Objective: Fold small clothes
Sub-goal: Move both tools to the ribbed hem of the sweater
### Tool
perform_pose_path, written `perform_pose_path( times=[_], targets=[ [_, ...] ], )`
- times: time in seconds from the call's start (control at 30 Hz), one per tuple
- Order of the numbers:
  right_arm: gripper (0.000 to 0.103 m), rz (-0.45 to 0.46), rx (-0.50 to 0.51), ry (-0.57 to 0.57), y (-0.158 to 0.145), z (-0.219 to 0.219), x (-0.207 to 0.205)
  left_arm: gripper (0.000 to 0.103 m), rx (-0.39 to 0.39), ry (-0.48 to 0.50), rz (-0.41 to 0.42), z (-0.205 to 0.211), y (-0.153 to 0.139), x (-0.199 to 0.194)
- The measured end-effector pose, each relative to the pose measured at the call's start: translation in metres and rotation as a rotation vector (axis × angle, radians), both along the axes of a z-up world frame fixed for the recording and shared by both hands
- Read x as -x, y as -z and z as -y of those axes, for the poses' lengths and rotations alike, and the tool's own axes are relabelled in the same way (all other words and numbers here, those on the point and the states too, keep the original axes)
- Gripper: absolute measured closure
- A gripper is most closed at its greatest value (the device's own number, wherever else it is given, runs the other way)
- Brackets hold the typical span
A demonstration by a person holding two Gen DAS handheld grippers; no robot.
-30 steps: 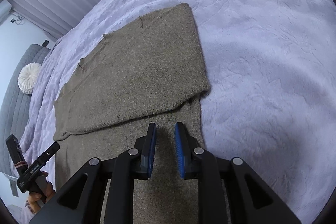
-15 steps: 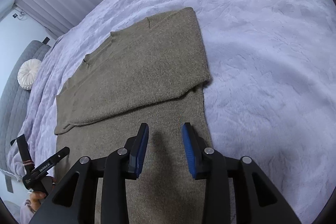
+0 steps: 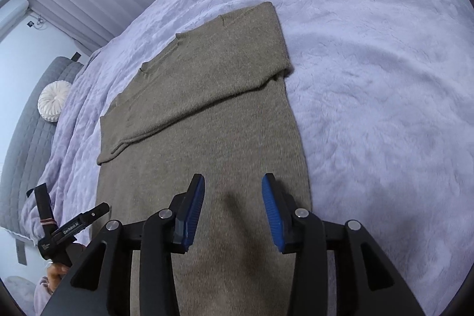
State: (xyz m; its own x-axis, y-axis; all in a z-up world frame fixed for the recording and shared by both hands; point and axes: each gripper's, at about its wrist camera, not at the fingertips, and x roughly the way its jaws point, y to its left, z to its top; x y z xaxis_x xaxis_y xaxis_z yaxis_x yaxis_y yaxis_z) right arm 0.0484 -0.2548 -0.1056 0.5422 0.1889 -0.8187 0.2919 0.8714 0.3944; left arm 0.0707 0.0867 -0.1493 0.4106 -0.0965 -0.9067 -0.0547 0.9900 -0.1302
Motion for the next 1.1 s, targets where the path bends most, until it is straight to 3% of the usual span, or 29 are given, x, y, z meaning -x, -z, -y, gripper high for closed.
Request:
perform_pose_path(
  times=[0.1, 0.47, 0.57, 0.7, 1.1],
  targets=[
    [0.059, 0.005, -0.012, 0.006, -0.001, -0.002, 0.016, 0.001, -0.033, -0.023, 0.019, -0.002, -0.006, 0.022],
    [0.056, 0.078, -0.089, 0.016, 0.002, -0.005, 0.075, 0.001, 0.023, 0.009, 0.025, -0.014, -0.005, 0.101],
    [0.042, 0.079, -0.119, -0.006, 0.004, -0.006, 0.087, 0.001, 0.062, 0.003, 0.033, -0.022, -0.004, 0.116],
    [0.040, 0.067, -0.140, -0.016, 0.008, -0.002, 0.108, 0.001, 0.102, 0.015, 0.004, -0.032, 0.000, 0.132],
    [0.040, 0.096, -0.229, -0.003, 0.010, 0.016, 0.162, 0.001, 0.303, 0.260, -0.034, -0.016, -0.004, 0.169]
  ],
)
